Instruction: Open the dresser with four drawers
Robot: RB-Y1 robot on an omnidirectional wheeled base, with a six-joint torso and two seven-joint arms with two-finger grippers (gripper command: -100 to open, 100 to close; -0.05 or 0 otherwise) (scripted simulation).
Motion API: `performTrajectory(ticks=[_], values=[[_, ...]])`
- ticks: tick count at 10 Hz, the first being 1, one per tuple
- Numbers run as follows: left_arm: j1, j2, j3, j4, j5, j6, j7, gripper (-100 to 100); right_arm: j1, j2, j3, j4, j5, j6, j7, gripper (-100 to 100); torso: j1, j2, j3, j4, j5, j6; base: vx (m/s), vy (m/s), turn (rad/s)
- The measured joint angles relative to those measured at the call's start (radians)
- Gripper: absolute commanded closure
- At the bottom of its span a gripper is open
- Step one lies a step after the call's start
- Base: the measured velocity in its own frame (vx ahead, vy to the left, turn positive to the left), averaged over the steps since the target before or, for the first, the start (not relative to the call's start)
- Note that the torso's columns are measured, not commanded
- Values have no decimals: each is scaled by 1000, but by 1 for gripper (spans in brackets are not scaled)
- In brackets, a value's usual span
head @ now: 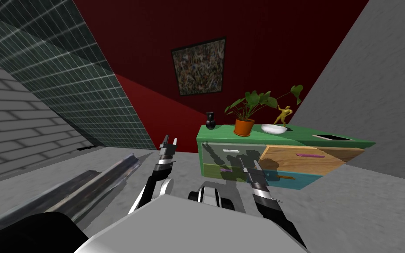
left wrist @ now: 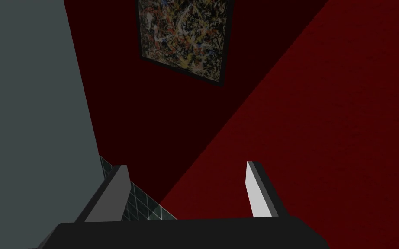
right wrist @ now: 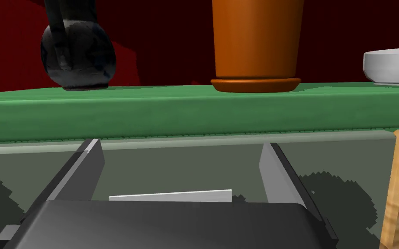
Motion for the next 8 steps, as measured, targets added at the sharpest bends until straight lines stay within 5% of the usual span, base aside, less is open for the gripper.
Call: performTrajectory(ticks=[8], values=[[0, 0, 0, 0, 0, 0, 0, 0, -22, -26, 46, 68, -61, -19, -225, -100, 0, 1, 0, 0, 0, 0, 32, 22, 1]])
